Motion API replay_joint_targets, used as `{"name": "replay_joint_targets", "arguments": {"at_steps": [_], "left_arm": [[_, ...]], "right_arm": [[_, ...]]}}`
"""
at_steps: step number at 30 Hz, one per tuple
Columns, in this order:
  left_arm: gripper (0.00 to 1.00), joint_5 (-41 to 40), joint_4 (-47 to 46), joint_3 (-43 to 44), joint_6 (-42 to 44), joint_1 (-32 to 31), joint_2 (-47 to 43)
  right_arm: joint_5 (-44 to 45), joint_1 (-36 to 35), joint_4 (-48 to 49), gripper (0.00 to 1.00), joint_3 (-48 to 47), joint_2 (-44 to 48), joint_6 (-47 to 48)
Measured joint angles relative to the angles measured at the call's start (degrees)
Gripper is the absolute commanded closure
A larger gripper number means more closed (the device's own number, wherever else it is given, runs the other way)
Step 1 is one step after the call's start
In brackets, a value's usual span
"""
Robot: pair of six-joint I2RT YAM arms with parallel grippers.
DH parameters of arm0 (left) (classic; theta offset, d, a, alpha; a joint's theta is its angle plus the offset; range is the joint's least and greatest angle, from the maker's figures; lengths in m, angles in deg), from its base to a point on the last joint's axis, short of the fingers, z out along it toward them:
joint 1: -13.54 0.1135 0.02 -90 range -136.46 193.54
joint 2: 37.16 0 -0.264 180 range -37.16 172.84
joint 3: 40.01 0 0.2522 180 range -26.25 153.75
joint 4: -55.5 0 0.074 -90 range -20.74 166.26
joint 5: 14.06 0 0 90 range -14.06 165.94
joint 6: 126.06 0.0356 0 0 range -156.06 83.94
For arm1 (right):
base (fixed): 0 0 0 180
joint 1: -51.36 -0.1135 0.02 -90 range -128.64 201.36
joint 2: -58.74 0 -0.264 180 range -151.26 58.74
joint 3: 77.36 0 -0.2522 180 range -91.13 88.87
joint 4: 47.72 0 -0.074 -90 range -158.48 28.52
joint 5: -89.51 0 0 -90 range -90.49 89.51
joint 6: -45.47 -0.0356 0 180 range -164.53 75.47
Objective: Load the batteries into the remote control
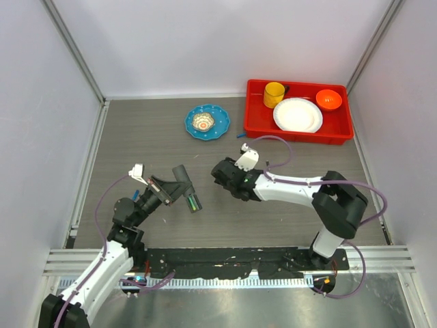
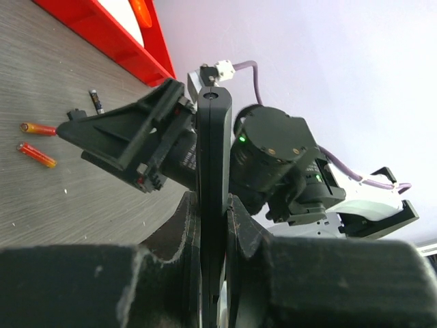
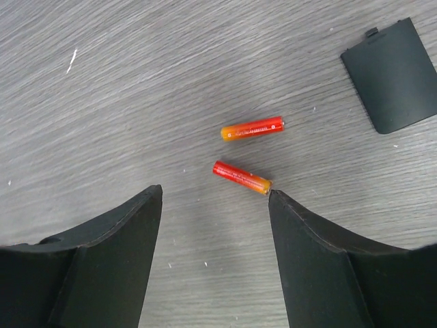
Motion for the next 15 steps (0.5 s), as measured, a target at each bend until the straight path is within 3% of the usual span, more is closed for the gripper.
{"name": "replay_joint_targets", "arguments": {"at_steps": [5,15], "left_arm": [[1.00,-0.59,1.57,-0.07,0.00,0.00,-2.05],[1.00,-0.85,2.78,-0.07,0.00,0.00,-2.14]], "right_arm": [[0.96,0.24,-7.56,0.32,-7.43,-6.36,-5.99],[0.87,0.24,-14.23,0.32,-11.34,-10.93,-9.57]]}}
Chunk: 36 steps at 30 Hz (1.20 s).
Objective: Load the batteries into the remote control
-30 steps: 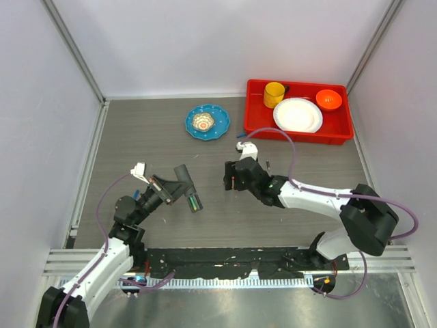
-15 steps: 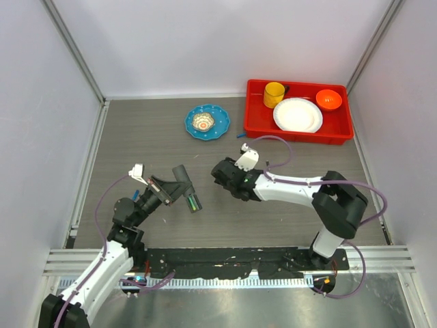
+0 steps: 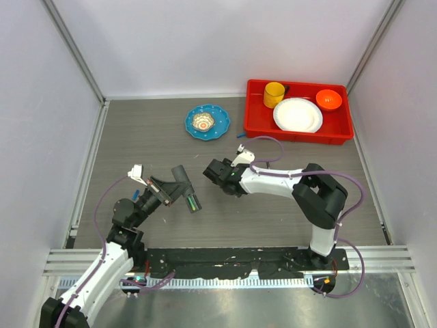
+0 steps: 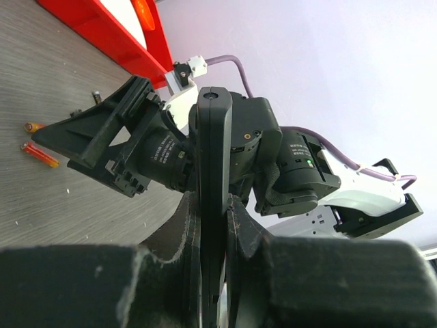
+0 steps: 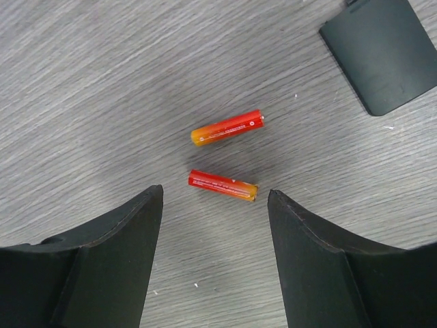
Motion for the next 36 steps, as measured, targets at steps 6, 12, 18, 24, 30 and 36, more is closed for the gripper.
{"name": "replay_joint_targets", "arguments": {"at_steps": [6,12,18,24,30,36], "left_arm": [[1.00,-0.02,0.13,0.00,0.00,0.00,0.04],[1.00,0.00,0.13,0.00,0.00,0.00,0.04],[1.00,-0.02,0.15,0.00,0.00,0.00,0.15],[1.00,-0.02,0.15,0.00,0.00,0.00,0.15],[1.00,-0.02,0.15,0.00,0.00,0.00,0.15],[1.00,-0.02,0.17,0.00,0.00,0.00,0.31]], "right_arm": [[-0.50,0.31,-0.96,0.33,-0.42,-2.43,-0.28],[-0.59,0.79,-0.96,0.33,-0.55,-2.75,-0.26],[-0.79,1.29,-0.92,0.33,-1.62,-3.56,-0.20],[-0.76,1.51,-2.75,0.34,-5.05,-5.90,-0.04],[-0.79,1.62,-5.92,0.37,-7.80,-7.65,0.04],[-0.72,1.62,-8.02,0.44,-8.83,-8.39,0.17]]}}
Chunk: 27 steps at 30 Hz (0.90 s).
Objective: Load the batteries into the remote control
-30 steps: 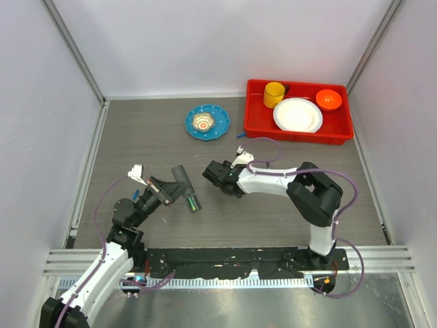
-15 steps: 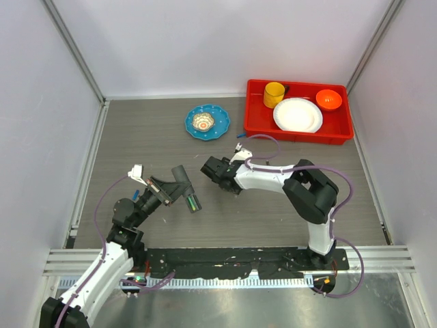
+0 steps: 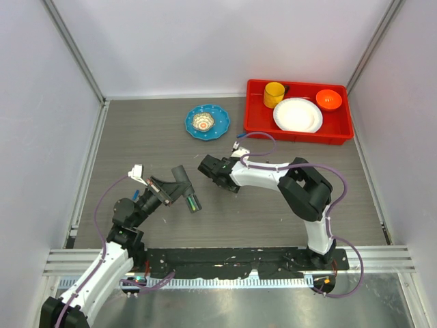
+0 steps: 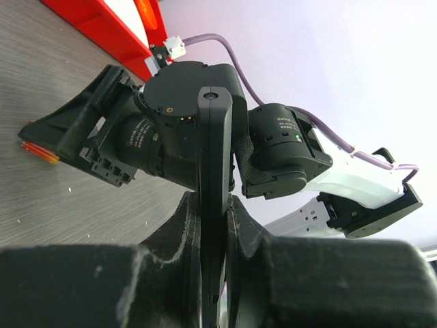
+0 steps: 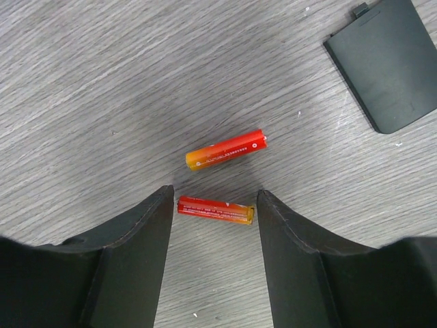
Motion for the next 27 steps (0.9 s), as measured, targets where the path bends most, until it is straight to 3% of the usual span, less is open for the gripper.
{"name": "replay_joint_targets", "arguments": {"at_steps": [8,18,22,27], "left_arm": [[1.00,0.00,0.02,0.00,0.00,0.00,0.33],[1.00,0.00,0.02,0.00,0.00,0.00,0.33],[1.00,0.00,0.02,0.00,0.00,0.00,0.33],[1.00,0.00,0.02,0.00,0.02,0.00,0.35]], "right_arm": [[0.02,-0.02,-0.44,0.48,0.00,-0.11,0.42],[0.09,-0.20,0.26,0.78,0.66,0.13,3.61],[0.42,-0.26,1.07,0.76,1.81,0.87,6.56],[1.01,-0.09,1.46,0.60,3.02,1.75,9.66]]}}
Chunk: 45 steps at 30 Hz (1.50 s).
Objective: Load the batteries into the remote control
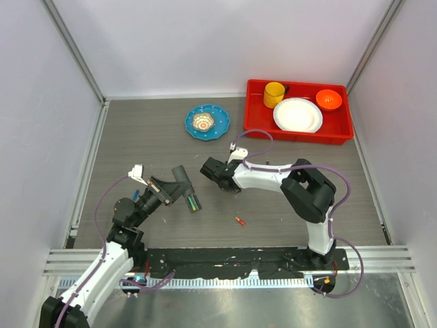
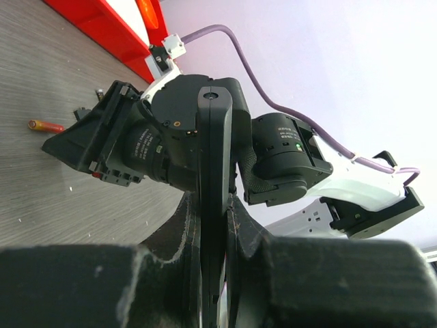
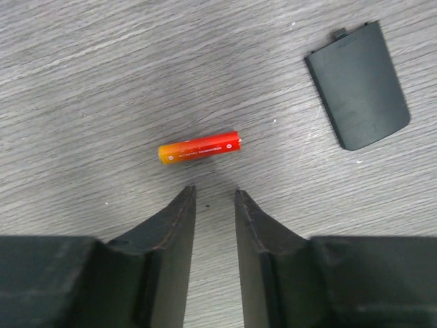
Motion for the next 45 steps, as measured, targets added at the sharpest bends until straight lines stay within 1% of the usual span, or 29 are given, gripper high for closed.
{"name": "replay_joint_targets", "arguments": {"at_steps": [3,6,8,10,13,16,18,22,24,28,35,45], "left_arm": [[1.00,0.00,0.00,0.00,-0.02,0.00,0.00],[1.00,0.00,0.00,0.00,0.00,0.00,0.00],[1.00,-0.02,0.02,0.00,0.02,0.00,0.02],[1.00,-0.02,0.02,0.00,0.02,0.00,0.13],[1.00,-0.02,0.22,0.00,0.09,0.00,0.31],[1.00,-0.02,0.26,0.00,0.24,0.00,0.72],[1.00,-0.02,0.28,0.00,0.28,0.00,1.22],[1.00,-0.02,0.26,0.00,0.28,0.00,2.14],[1.00,0.00,0.28,-0.02,0.28,0.00,2.14],[1.00,0.00,0.42,-0.02,0.28,0.00,1.33],[1.00,-0.07,1.44,-0.02,0.33,0.00,-0.63],[1.00,-0.13,1.92,-0.02,0.55,0.00,1.31]], "right_arm": [[1.20,0.09,0.09,0.53,1.01,1.46,2.60],[1.51,0.11,0.70,0.52,2.84,5.55,7.72],[0.79,0.20,1.97,0.52,4.87,10.05,12.00],[-1.53,0.31,4.72,0.52,8.37,15.63,17.03],[-7.63,0.28,8.61,0.53,15.80,24.28,23.50],[-13.20,-0.72,9.25,0.50,20.37,28.35,28.06],[-16.15,-3.13,9.40,0.48,21.88,28.41,30.93],[-19.71,-9.14,9.57,0.49,22.51,27.08,34.36],[-20.70,-10.43,9.81,0.50,22.51,26.32,35.06],[-20.70,-10.56,9.42,0.52,22.51,24.37,35.95],[-18.53,-10.47,7.45,0.53,22.51,24.00,36.04],[-19.32,-10.47,4.42,0.55,23.08,24.02,35.50]]}}
